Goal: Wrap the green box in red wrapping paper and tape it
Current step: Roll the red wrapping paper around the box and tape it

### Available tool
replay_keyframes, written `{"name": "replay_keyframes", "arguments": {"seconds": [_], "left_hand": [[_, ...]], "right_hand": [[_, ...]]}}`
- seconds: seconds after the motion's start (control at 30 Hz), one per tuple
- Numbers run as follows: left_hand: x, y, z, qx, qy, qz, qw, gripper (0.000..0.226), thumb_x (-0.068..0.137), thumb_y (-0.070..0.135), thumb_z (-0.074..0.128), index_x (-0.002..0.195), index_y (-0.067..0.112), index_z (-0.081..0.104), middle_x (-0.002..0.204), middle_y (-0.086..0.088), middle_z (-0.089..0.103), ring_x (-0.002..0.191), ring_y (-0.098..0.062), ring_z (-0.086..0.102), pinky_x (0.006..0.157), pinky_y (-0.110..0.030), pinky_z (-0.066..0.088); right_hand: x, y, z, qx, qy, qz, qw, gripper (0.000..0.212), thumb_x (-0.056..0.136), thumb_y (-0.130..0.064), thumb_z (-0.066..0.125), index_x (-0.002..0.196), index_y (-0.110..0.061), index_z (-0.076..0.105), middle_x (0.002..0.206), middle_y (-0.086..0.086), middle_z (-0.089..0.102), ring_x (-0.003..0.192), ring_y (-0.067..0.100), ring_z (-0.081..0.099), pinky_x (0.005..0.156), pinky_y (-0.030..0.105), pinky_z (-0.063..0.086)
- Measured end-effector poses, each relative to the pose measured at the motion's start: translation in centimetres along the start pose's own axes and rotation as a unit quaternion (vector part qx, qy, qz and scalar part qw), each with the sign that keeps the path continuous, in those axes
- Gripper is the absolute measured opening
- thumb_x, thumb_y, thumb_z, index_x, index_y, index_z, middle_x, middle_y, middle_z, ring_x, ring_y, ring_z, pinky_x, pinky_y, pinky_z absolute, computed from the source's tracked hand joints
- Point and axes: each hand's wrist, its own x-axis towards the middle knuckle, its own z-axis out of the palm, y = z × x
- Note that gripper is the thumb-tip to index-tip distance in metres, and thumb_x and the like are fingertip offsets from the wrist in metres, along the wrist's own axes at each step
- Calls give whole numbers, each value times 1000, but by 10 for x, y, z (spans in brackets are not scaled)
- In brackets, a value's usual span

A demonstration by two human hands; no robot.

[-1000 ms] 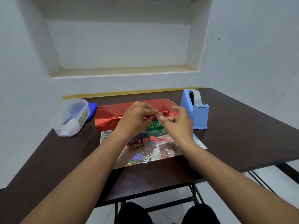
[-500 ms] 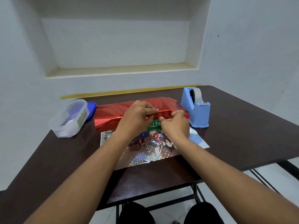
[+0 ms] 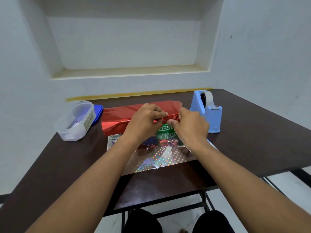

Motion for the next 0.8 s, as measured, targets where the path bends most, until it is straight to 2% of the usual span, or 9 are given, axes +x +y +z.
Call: {"name": "replay_keyframes", "arguments": {"seconds": [0.1, 0.23, 0.33, 0.43, 0.5, 0.57, 0.7, 0.8], "left_hand": [[0, 0, 1, 2, 7, 1, 1000, 28, 86, 5, 75, 111, 17, 82, 100, 1, 75, 90, -25, 61, 78, -37, 51], [-1, 0, 1, 0, 3, -5, 1000, 29, 86, 5, 76, 112, 17, 81, 101, 1, 75, 90, -22, 59, 79, -37, 51], [-1, 0, 0, -1, 4, -2, 1000, 29, 86, 5, 76, 112, 17, 82, 101, 1, 75, 89, -24, 60, 77, -39, 53], [0, 0, 0, 10, 5, 2, 1000, 28, 86, 5, 77, 111, 16, 82, 103, 0, 76, 89, -25, 61, 77, -38, 54], [0, 1, -2, 17, 2, 3, 1000, 29, 85, 4, 78, 111, 16, 82, 105, -1, 77, 90, -25, 63, 79, -38, 54], [-1, 3, -7, 23, -9, -3, 1000, 30, 83, 5, 79, 110, 16, 82, 107, -1, 79, 93, -26, 65, 84, -38, 53], [-3, 1, -25, 13, -8, -71, 997, 26, 79, 8, 82, 102, 18, 84, 103, -1, 80, 94, -21, 71, 90, -30, 52], [-9, -6, -37, -12, -9, -140, 990, 24, 81, 10, 82, 103, 20, 84, 102, 3, 80, 86, -8, 70, 83, -8, 46]], "right_hand": [[0, 4, 5, 22, 1, 16, 1000, 41, 90, -58, 69, 91, -20, 54, 90, 4, 67, 89, 32, 66, 65, 34, 39], [-4, 13, 11, -15, -7, 6, 1000, 24, 91, -37, 72, 96, -20, 57, 90, 4, 66, 91, 33, 67, 63, 34, 37], [-3, 8, 1, -10, 44, -31, 999, 31, 88, -39, 76, 97, -21, 54, 87, -3, 60, 84, 27, 63, 61, 33, 36], [3, 1, -2, 21, 103, -128, 986, 30, 81, -35, 84, 104, -24, 68, 99, -6, 55, 93, 23, 55, 63, 32, 38], [10, 1, 1, 31, 79, -161, 983, 27, 81, -30, 84, 106, -24, 76, 106, -4, 62, 100, 24, 53, 69, 35, 43], [13, 3, 3, 40, 62, -158, 985, 23, 83, -33, 83, 105, -26, 79, 104, -5, 67, 101, 24, 53, 74, 34, 44], [15, 3, 5, 51, 59, -151, 985, 21, 83, -33, 83, 103, -26, 80, 104, -7, 68, 102, 24, 53, 75, 34, 44], [14, 4, 2, 49, 25, -148, 987, 25, 87, -29, 79, 112, -29, 78, 112, -7, 67, 108, 23, 52, 76, 30, 40]]}}
